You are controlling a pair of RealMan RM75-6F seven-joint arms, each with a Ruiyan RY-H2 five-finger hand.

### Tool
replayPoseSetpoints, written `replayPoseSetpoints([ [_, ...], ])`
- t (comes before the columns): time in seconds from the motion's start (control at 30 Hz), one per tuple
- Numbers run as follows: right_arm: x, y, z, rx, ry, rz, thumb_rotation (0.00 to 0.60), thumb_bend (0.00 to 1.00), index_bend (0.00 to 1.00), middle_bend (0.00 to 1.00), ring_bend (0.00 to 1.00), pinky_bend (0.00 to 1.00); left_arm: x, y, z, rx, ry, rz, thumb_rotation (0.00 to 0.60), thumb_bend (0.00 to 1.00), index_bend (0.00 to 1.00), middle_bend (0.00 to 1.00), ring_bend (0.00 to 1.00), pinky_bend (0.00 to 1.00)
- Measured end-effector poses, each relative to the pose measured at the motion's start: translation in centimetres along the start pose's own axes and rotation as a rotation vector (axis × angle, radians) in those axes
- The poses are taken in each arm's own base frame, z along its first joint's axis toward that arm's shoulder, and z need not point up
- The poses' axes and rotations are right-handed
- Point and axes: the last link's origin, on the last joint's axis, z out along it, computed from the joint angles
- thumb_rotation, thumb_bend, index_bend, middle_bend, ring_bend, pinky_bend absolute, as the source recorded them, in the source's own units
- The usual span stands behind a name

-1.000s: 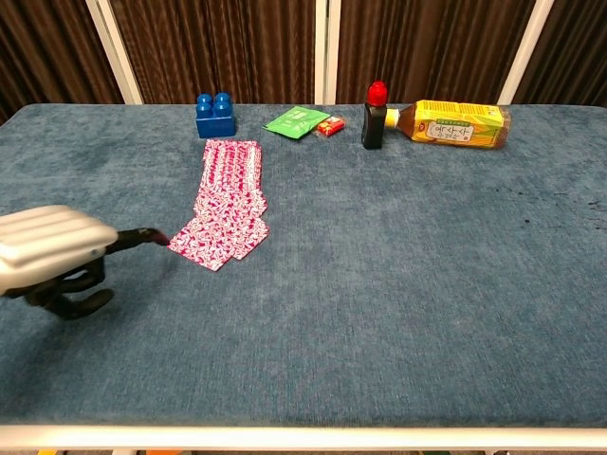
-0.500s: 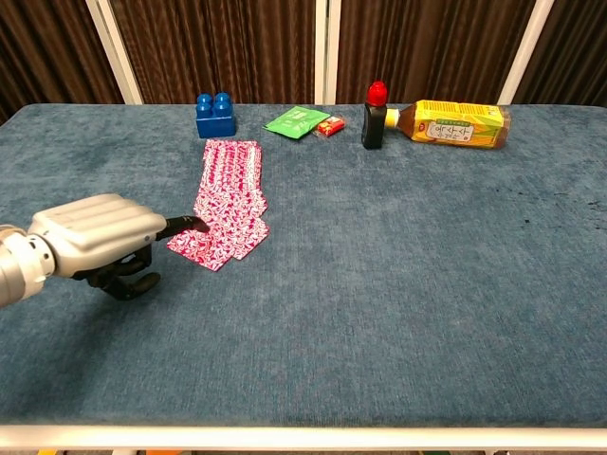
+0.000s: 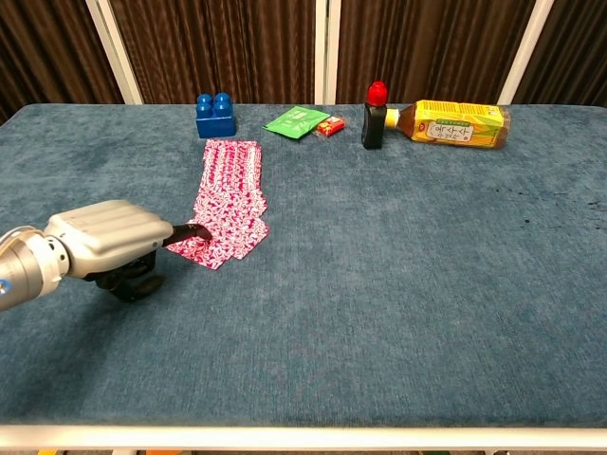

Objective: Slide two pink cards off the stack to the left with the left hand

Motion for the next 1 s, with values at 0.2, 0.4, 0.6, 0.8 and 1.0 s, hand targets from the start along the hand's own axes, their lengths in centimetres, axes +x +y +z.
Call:
replayPoseSetpoints([
  [0.2, 0.0, 0.1, -0.1, 0.002, 0.000, 0.002, 0.600, 0.30, 0.00, 0.00, 0.00, 0.00, -0.1, -0.7, -0.2, 0.032, -0.025, 0.016, 0.600, 0.51, 0.10, 0.91, 0.90, 0.88],
  [0.4, 0.0, 0.1, -0.1, 0.003, 0.003, 0.001, 0.600, 0.30, 0.00, 0.00, 0.00, 0.00, -0.4, -2.0, -0.3, 0.081, -0.061, 0.021, 0.600, 0.51, 0.10, 0.91, 0.90, 0.88],
  [0.6, 0.0, -0.1, 0.0, 0.010, 0.003, 0.000, 0.600, 0.30, 0.00, 0.00, 0.00, 0.00, -0.3, -3.9, -0.4, 0.142, -0.078, 0.019, 0.600, 0.51, 0.11, 0.91, 0.90, 0.88],
  [0.8, -0.2, -0.3, 0.0, 0.011, -0.002, 0.000, 0.600, 0.30, 0.00, 0.00, 0.00, 0.00, -0.1, -5.8, -0.7, 0.203, -0.076, 0.004, 0.600, 0.51, 0.11, 0.91, 0.90, 0.88],
  [1.0, -0.2, -0.5, 0.0, 0.019, -0.003, -0.003, 0.600, 0.30, 0.00, 0.00, 0.00, 0.00, -0.3, -7.6, -0.6, 0.266, -0.086, -0.005, 0.600, 0.51, 0.11, 0.91, 0.90, 0.88],
])
